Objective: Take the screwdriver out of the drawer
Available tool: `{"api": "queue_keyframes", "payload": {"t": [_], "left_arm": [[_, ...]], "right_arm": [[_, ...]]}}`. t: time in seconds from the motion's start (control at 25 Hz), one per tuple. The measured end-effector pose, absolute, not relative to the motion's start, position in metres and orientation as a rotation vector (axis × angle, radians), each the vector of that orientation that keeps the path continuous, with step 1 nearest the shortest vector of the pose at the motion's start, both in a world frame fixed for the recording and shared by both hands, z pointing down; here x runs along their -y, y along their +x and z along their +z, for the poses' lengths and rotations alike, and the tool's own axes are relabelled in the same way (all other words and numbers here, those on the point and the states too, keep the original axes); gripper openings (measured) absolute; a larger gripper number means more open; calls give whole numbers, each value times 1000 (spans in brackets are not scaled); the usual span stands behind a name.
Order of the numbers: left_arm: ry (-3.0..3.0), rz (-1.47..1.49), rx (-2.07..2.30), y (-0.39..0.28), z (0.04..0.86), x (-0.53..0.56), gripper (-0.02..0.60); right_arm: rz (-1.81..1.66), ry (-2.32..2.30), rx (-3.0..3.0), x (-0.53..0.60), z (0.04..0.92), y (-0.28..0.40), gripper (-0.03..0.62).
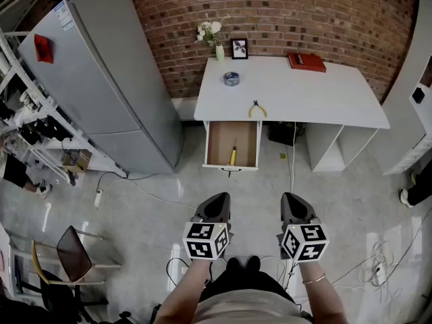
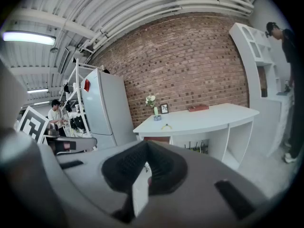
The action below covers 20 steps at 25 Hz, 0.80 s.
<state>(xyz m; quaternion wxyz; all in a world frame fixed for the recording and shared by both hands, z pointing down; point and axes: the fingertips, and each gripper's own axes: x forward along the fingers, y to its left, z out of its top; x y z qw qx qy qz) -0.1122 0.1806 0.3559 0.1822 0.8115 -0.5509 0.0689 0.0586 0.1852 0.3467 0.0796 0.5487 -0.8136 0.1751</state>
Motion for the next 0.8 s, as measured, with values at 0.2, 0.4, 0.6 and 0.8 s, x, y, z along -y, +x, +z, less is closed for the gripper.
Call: {"api": "queue_keyframes", "payload": {"t": [0.2, 0.4, 0.6, 0.8], "left_arm": [[2299, 198, 1551, -103, 357, -180, -6], [2311, 224, 1544, -95, 358, -173, -6], [2313, 232, 1588, -97, 354, -169, -6], [2310, 238, 1627, -94, 349, -160, -5]], "right_arm": [[535, 1685, 2425, -188, 348, 73, 2], [570, 1721, 2426, -184, 347, 83, 2], [580, 1708, 2416, -180, 354, 86, 2], [607, 1700, 2408, -175, 358, 94, 2]]}}
